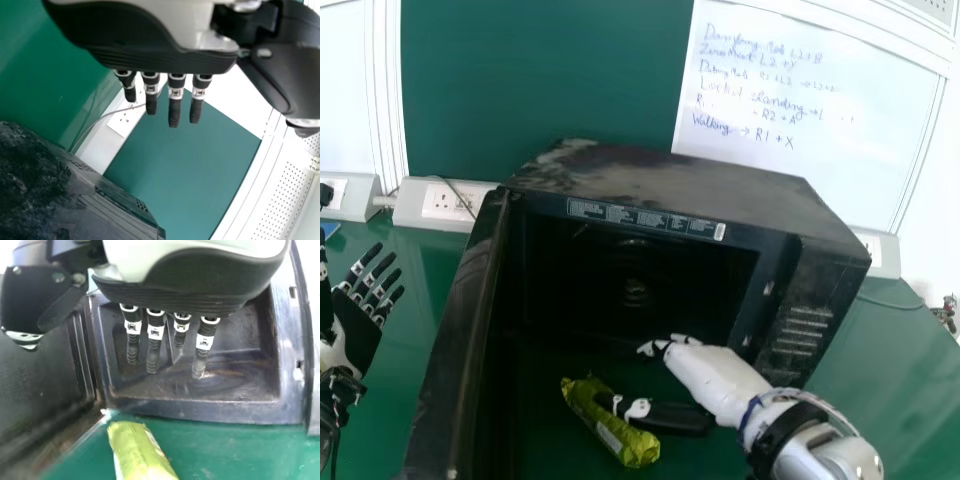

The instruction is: Put biscuit inside oven

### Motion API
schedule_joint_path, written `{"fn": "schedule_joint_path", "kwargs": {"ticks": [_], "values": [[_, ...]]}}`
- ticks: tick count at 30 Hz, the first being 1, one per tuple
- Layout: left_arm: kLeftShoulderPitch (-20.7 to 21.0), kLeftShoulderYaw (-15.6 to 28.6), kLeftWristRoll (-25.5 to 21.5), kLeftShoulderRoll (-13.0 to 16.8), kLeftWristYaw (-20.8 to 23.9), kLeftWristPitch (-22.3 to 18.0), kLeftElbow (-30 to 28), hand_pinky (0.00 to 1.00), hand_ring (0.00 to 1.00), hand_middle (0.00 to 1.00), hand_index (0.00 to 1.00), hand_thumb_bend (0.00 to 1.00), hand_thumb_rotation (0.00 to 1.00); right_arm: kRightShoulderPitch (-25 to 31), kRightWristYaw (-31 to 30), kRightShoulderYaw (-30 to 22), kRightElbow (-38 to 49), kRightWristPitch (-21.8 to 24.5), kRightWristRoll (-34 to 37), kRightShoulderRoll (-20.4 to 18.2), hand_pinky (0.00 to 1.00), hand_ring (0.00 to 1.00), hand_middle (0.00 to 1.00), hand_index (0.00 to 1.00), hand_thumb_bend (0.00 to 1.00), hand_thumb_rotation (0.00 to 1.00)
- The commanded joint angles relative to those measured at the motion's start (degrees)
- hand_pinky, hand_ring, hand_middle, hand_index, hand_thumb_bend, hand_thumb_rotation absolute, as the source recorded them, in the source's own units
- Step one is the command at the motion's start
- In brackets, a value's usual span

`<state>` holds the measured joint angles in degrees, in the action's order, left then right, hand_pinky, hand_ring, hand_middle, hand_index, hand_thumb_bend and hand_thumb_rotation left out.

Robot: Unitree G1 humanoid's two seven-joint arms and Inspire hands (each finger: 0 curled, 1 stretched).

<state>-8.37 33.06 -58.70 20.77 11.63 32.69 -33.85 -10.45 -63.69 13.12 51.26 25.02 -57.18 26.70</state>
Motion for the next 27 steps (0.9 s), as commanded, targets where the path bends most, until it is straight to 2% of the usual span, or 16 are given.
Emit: {"fn": "schedule_joint_path", "kwargs": {"ticks": [1,4,10,14,19,22,27], "values": [[0.4,-0.5,-0.2,-0.1,0.0,-0.3,-1.1,1.0,0.96,0.9,0.91,0.27,0.24,-2.2,-2.5,1.3,0.0,-1.1,-2.9,0.6,0.71,0.77,0.79,0.83,0.9,0.65],[0.4,-0.5,-0.5,-0.1,0.4,-0.1,-1.6,1.0,0.96,0.9,0.91,0.26,0.24,-3.8,-7.2,3.0,-0.7,-1.1,-8.1,-1.1,0.71,0.77,0.78,0.81,0.9,0.65],[0.1,-0.2,-1.3,-0.1,0.3,-0.2,-1.7,1.0,0.96,0.9,0.91,0.27,0.24,-2.5,-9.5,4.5,-0.8,-2.8,-16.2,-6.4,0.68,0.74,0.75,0.77,0.91,0.6],[0.1,-0.1,-1.7,0.0,1.0,0.1,-1.9,1.0,0.95,0.89,0.9,0.28,0.24,-1.0,-8.6,5.3,-1.1,-5.0,-20.6,-9.9,0.63,0.7,0.72,0.74,0.93,0.6],[0.1,0.1,-2.0,0.4,1.2,0.3,-1.8,1.0,0.97,0.9,0.89,0.27,0.24,1.2,-7.7,6.3,-1.8,-8.1,-27.8,-15.4,0.67,0.75,0.76,0.75,0.93,0.64],[0.0,0.1,-2.1,0.4,1.3,0.3,-1.9,1.0,0.98,0.92,0.92,0.27,0.24,3.0,-7.7,6.5,-2.2,-9.8,-31.5,-18.7,0.71,0.79,0.8,0.79,0.94,0.63],[-0.1,0.0,-1.7,0.3,0.8,0.0,-1.6,1.0,0.99,0.92,0.93,0.26,0.25,5.4,-6.5,6.9,-3.0,-12.5,-35.4,-22.6,0.69,0.79,0.8,0.8,0.96,0.64]]}}
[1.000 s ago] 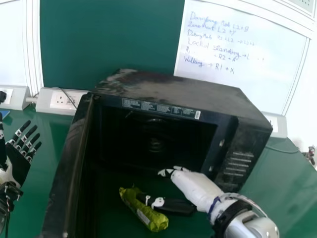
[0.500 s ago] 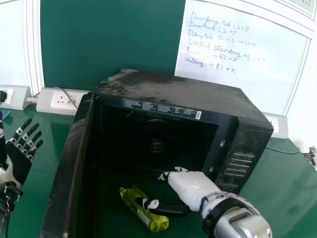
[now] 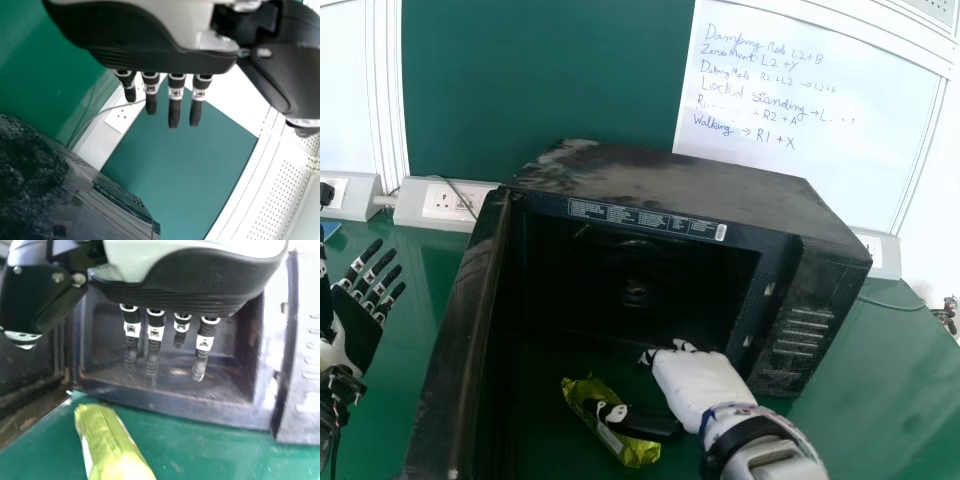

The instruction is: Put biscuit inside oven

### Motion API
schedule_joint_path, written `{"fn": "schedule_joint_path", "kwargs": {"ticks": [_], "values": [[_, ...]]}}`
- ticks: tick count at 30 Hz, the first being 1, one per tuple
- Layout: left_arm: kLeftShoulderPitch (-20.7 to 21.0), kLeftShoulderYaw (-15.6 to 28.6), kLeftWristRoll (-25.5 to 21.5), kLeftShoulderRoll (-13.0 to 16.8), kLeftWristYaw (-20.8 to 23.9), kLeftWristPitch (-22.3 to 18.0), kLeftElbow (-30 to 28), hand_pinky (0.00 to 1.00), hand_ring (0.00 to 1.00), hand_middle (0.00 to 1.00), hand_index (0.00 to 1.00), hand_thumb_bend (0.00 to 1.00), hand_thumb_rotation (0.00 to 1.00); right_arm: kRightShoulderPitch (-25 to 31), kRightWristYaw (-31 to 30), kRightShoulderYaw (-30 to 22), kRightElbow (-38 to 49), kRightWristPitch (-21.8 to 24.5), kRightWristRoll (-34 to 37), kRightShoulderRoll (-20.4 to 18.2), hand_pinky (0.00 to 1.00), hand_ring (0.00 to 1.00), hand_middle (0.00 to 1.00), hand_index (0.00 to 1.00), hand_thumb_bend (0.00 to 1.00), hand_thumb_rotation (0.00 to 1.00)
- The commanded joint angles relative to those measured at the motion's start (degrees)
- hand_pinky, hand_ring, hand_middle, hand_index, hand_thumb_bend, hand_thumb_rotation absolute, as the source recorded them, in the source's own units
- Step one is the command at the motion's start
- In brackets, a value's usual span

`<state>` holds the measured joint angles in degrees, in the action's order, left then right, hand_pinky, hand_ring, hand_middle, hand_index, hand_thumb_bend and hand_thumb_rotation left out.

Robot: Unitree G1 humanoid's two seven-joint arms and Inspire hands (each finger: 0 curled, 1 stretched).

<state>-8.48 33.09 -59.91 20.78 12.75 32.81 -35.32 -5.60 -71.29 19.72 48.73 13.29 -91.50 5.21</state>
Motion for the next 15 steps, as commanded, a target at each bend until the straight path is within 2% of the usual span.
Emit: {"fn": "schedule_joint_path", "kwargs": {"ticks": [1,5,15], "values": [[0.0,0.0,-0.5,0.2,-0.2,-0.1,-0.2,1.0,0.99,0.92,0.93,0.27,0.26,1.0,1.4,0.6,-0.7,-1.3,-1.9,-1.9,0.69,0.79,0.8,0.8,0.96,0.66],[-0.2,0.0,-0.7,0.2,0.0,0.1,-0.4,1.0,1.0,0.94,0.93,0.28,0.25,1.9,0.4,1.3,-2.1,-3.4,-4.5,-4.2,0.68,0.78,0.81,0.82,0.97,0.7],[-0.4,0.2,-0.3,0.6,-1.2,-0.1,0.0,1.0,1.0,0.95,0.95,0.25,0.26,3.8,2.1,0.9,-4.5,-6.3,-5.5,-6.2,0.65,0.75,0.78,0.8,0.99,0.63]]}}
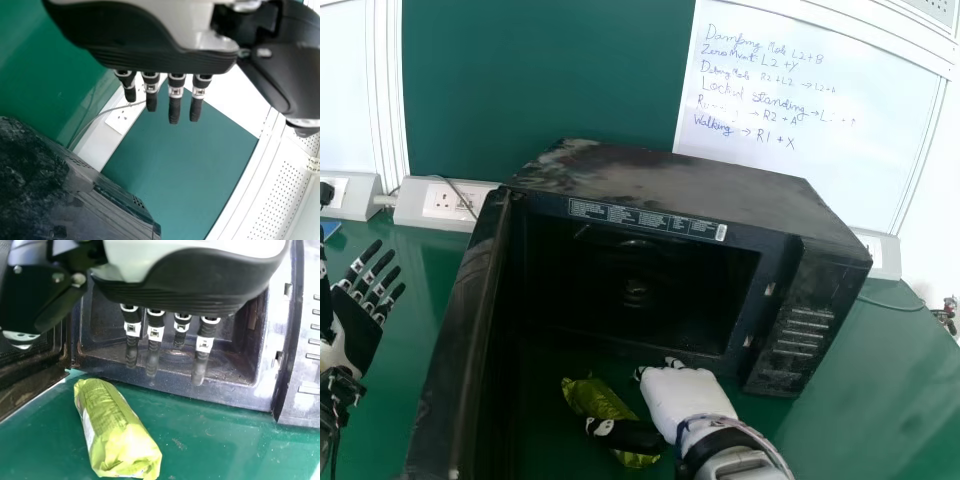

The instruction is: Put biscuit inside oven

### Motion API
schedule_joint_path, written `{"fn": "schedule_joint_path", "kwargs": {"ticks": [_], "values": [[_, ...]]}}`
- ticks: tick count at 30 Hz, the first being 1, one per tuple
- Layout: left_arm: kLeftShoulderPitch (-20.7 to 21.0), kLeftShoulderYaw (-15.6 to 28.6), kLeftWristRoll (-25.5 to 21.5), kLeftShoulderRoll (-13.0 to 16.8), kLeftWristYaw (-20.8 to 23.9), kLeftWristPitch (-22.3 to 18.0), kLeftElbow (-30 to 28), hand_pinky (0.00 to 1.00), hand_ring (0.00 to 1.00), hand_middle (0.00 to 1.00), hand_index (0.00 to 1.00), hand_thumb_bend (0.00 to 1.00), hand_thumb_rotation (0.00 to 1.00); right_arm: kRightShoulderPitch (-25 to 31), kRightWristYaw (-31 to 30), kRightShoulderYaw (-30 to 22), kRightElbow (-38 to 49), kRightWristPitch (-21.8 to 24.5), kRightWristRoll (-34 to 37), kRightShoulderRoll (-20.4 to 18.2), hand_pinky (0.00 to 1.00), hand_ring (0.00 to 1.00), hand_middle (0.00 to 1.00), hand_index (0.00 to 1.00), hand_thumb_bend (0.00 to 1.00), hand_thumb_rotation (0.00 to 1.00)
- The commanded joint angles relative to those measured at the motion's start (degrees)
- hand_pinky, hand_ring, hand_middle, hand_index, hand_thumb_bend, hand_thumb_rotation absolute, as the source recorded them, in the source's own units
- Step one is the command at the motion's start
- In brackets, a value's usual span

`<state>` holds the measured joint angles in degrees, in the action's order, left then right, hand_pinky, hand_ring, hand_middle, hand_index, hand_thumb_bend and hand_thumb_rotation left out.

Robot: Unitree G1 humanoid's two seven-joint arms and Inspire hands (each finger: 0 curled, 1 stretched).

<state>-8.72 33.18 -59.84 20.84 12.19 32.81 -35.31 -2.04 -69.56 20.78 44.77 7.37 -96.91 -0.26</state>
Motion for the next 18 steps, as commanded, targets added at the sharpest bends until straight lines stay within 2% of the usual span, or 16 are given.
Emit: {"fn": "schedule_joint_path", "kwargs": {"ticks": [1,6,12,18], "values": [[-0.1,0.1,-0.4,0.5,-0.6,-0.1,-0.1,1.0,1.0,0.95,0.95,0.25,0.26,0.2,0.0,-0.1,-0.7,-0.6,-0.1,-0.8,0.66,0.75,0.78,0.8,0.99,0.62],[-0.2,0.2,-0.6,0.3,-1.1,-0.3,0.1,1.0,1.0,0.98,0.98,0.26,0.26,-0.3,-1.4,0.6,-1.5,-3.1,-0.9,-0.4,0.64,0.74,0.78,0.81,1.0,0.66],[-0.1,0.3,-0.4,0.3,-0.6,-0.2,-0.1,1.0,1.0,0.98,0.98,0.26,0.26,-0.7,-1.8,0.4,-2.4,-4.4,-0.9,-0.5,0.55,0.62,0.71,0.79,1.0,0.64],[-0.1,0.7,-0.1,0.6,-1.4,-0.4,0.5,1.0,1.0,0.97,0.98,0.27,0.26,-0.6,-1.8,-0.3,-2.7,-4.8,-0.6,-0.4,0.54,0.63,0.71,0.78,1.0,0.61]]}}
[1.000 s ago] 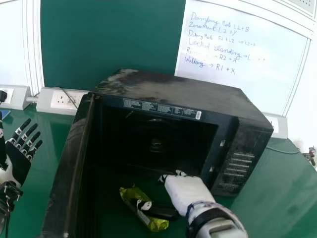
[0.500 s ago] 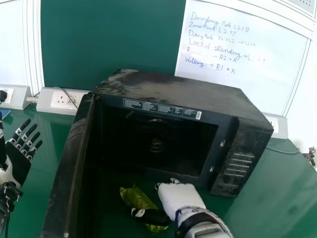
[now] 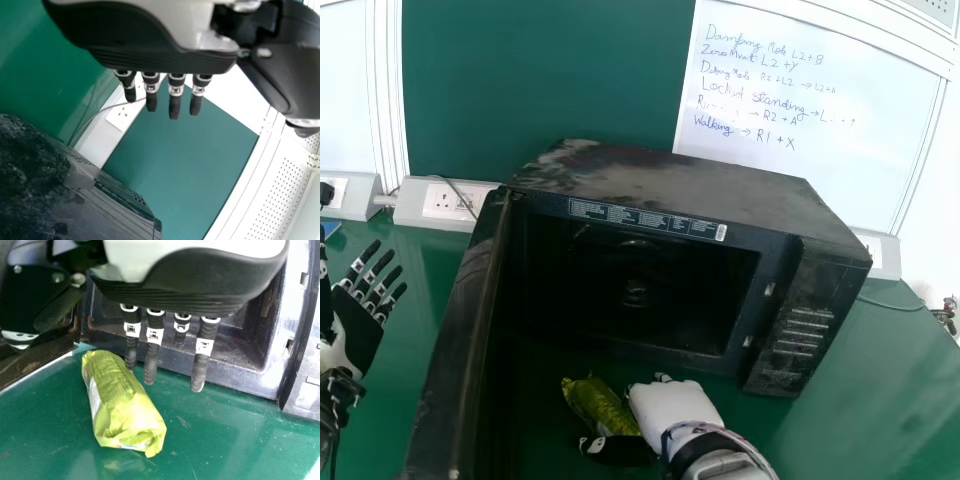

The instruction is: Put biscuit inside oven

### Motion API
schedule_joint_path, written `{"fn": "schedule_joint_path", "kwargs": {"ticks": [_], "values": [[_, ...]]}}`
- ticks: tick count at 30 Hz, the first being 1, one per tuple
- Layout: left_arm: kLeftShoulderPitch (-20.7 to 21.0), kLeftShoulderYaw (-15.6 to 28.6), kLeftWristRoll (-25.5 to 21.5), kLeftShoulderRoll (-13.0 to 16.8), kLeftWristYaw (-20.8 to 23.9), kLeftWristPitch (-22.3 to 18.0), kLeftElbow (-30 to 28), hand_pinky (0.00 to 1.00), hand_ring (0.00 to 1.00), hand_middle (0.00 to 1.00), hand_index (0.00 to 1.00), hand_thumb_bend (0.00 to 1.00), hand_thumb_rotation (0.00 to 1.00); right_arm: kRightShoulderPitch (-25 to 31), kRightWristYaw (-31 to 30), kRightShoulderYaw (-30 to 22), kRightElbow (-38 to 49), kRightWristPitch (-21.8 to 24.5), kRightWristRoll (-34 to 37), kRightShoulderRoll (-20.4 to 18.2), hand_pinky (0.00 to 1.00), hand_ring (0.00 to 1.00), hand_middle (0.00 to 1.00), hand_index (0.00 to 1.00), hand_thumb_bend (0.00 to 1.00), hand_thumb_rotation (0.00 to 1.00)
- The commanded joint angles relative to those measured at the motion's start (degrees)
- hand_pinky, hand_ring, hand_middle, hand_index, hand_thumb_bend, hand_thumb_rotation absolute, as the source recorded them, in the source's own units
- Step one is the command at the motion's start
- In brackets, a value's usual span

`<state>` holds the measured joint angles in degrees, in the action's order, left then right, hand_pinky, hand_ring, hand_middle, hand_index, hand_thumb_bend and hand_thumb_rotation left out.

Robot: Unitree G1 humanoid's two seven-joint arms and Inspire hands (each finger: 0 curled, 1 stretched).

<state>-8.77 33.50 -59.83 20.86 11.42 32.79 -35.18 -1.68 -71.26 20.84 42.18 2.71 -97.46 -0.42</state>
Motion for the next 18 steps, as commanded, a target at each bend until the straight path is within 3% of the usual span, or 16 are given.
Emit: {"fn": "schedule_joint_path", "kwargs": {"ticks": [1,8,18], "values": [[0.0,0.3,-0.1,0.6,-0.7,-0.4,0.4,1.0,1.0,0.98,0.98,0.27,0.26,-1.0,-0.4,-0.3,-0.2,-0.1,-0.2,-0.4,0.55,0.64,0.72,0.79,1.0,0.61],[0.1,0.4,-0.6,0.2,-0.1,-0.2,0.2,1.0,1.0,0.99,1.0,0.28,0.26,0.9,1.4,0.6,-1.5,0.8,-1.3,-1.4,0.57,0.65,0.72,0.79,0.99,0.61],[-0.1,0.7,-0.5,0.5,-1.2,-0.4,0.8,1.0,1.0,1.0,1.0,0.28,0.26,2.7,4.4,0.3,-4.0,1.1,-1.0,0.0,0.54,0.62,0.7,0.8,0.98,0.66]]}}
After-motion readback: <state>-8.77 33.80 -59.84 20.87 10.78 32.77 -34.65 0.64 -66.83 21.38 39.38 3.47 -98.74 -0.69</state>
